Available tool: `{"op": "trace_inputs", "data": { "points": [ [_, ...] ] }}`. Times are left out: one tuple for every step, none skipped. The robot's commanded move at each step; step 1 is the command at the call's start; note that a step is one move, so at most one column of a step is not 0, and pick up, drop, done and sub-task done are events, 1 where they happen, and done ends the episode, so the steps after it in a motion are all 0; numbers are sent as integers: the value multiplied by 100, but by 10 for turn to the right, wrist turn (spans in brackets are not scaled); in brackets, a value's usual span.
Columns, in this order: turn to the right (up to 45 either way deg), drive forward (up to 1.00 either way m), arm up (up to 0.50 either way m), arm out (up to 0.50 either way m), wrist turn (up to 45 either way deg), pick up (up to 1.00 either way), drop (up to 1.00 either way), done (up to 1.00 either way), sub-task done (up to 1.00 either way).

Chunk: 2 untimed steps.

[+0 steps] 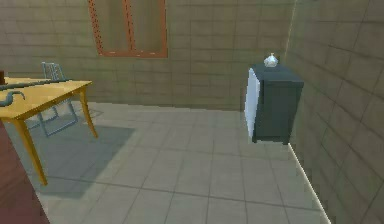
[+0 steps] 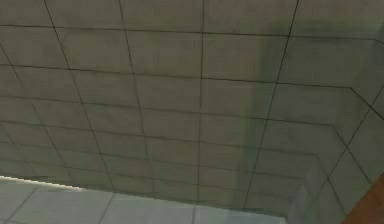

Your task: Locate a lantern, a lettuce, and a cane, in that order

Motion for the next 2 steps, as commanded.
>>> {"op": "trace_inputs", "data": {
  "points": [
    [0, 80, 0, 0, 0, 0, 0, 0, 0],
    [-450, 0, 0, 0, 0, 0, 0, 0, 0]
  ]
}}
